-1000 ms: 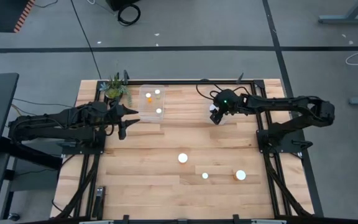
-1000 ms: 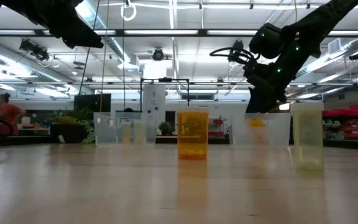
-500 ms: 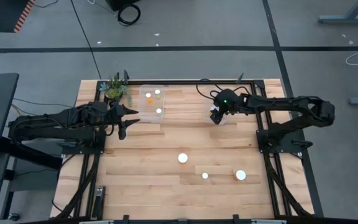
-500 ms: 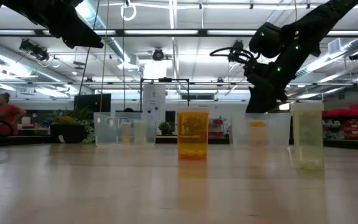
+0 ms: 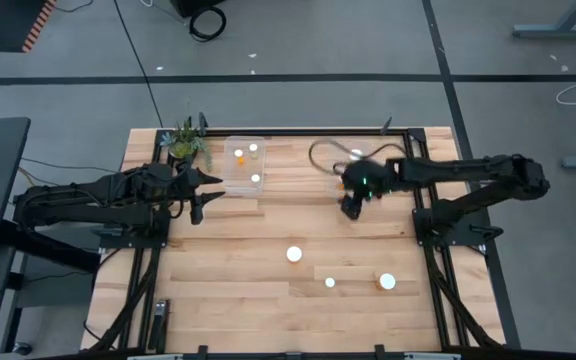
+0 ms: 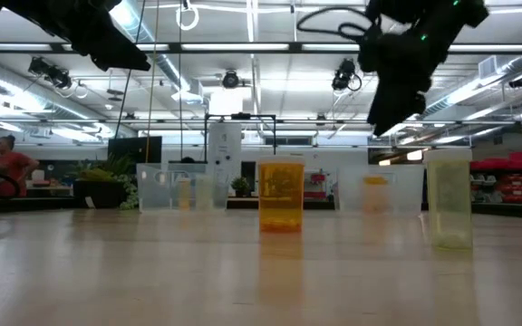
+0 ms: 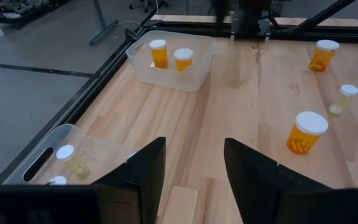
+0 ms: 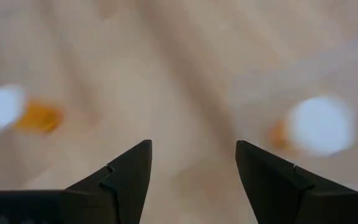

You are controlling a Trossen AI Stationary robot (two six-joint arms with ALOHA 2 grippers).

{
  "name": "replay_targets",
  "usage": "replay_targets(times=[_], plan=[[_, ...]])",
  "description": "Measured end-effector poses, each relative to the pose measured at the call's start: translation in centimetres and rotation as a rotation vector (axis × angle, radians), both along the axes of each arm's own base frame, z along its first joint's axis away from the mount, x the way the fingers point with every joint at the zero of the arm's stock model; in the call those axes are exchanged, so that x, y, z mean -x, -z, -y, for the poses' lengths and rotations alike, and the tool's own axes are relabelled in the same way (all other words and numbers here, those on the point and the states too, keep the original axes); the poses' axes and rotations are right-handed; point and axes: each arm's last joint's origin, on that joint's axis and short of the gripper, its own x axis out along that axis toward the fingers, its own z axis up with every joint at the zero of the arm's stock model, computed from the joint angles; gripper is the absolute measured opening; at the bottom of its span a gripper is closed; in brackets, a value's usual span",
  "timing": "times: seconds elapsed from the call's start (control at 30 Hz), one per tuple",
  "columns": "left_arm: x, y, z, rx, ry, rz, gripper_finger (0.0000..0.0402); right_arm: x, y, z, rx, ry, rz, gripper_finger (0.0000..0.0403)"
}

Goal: Pick and place medicine bottles into bin by pill shape (circle, oval)
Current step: Put the large orange pill bottle into the right transparent bin

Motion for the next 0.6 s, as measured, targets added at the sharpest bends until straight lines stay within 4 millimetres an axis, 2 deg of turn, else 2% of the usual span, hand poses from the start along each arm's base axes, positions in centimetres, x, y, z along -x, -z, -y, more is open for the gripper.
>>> replay_targets(times=[0.27,0.47,0.6], plan=[[0.0,0.0,0.0,0.000,0.000,0.000,0.0172,0.2,1.0,-8.8,-0.177,-0.100,-0.066,0.0239],[0.0,-0.1,0.0,0.000,-0.001,0.007,0.0172,0.8,2.0,-13.9,-0.227,-0.047,-0.261,0.0239],[0.0,-0.1,0.0,0.002,-0.001,0.007,0.0172,0.7,1.6,-17.1,-0.203,-0.011,-0.429,0.0239]])
